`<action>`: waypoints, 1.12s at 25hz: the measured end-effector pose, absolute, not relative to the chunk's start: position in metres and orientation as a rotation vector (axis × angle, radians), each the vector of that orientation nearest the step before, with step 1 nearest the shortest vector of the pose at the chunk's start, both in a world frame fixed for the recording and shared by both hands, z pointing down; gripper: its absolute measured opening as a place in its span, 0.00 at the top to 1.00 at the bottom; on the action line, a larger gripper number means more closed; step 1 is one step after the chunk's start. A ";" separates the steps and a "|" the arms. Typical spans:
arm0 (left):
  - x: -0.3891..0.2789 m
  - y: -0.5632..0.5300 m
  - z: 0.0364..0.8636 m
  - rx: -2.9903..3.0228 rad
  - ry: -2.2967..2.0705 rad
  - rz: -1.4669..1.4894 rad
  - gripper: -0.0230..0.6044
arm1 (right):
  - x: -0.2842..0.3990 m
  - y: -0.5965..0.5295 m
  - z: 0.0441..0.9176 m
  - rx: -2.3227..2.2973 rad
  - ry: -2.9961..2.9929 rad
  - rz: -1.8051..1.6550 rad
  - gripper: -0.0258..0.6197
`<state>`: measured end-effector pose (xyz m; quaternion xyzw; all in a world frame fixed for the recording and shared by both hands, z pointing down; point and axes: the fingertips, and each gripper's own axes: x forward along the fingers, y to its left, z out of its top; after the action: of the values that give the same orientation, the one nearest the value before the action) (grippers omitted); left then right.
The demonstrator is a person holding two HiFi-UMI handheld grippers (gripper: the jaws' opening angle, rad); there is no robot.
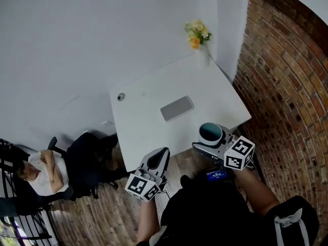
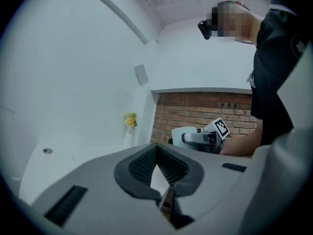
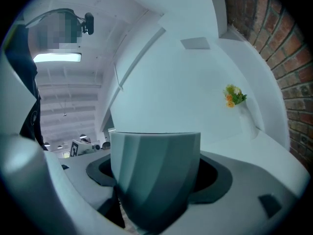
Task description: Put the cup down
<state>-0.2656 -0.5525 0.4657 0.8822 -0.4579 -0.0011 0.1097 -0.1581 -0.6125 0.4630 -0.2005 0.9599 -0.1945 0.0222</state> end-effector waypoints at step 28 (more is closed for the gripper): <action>-0.287 -0.565 0.464 2.652 -1.204 -0.061 0.95 | -0.202 -0.620 0.451 -0.631 2.987 -0.564 0.34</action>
<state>-0.2872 -0.5647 0.4640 0.9044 -0.4107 -0.0209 0.1139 -0.2018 -0.6202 0.4513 -0.2032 0.9619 -0.1818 0.0185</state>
